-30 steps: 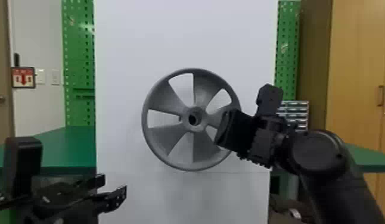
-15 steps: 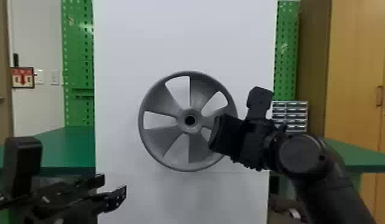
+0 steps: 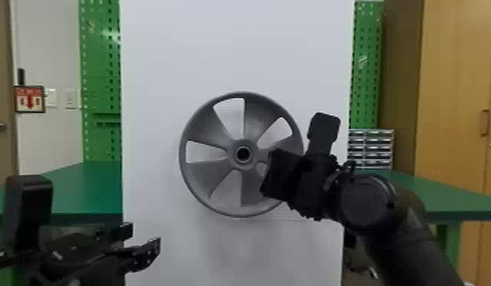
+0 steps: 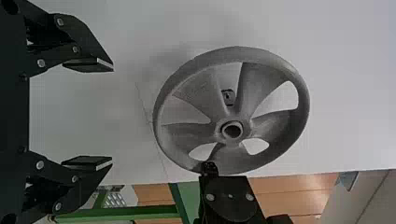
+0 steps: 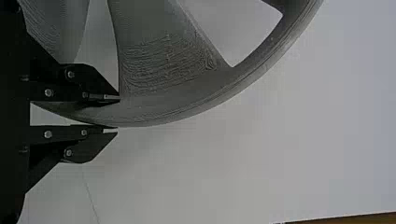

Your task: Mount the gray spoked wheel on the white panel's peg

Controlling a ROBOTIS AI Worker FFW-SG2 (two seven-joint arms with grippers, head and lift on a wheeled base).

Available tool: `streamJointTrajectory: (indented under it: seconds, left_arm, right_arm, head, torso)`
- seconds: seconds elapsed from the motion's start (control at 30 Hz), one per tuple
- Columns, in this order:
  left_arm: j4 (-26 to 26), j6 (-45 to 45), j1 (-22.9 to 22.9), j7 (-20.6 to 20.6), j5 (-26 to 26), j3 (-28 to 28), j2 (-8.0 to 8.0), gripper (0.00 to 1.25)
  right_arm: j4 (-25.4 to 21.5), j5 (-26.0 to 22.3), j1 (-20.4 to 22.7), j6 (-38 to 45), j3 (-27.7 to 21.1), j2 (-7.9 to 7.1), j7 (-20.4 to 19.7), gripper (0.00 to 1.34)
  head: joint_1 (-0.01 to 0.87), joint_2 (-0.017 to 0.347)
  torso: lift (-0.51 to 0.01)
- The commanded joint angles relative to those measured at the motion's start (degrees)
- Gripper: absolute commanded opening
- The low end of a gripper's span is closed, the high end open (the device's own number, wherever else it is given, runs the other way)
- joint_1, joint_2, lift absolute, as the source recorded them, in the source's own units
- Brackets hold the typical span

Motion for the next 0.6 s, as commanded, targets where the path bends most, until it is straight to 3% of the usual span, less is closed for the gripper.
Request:
streamJointTrajectory:
  seconds: [0.0, 0.57]
  left_arm:
    - [0.1, 0.0, 0.0, 0.0, 0.0, 0.0, 0.08, 0.71]
    - [0.1, 0.0, 0.0, 0.0, 0.0, -0.1, 0.17, 0.71]
  right_arm:
    - [1.6, 0.0, -0.5, -0.6, 0.0, 0.05, 0.1, 0.01]
    - [3.0, 0.2, -0.8, -2.3, 2.0, 0.05, -2.0, 0.01]
  head:
    - [0.084, -0.008]
    - [0.084, -0.008]
  torso:
    - [-0.487]
    - [-0.487]
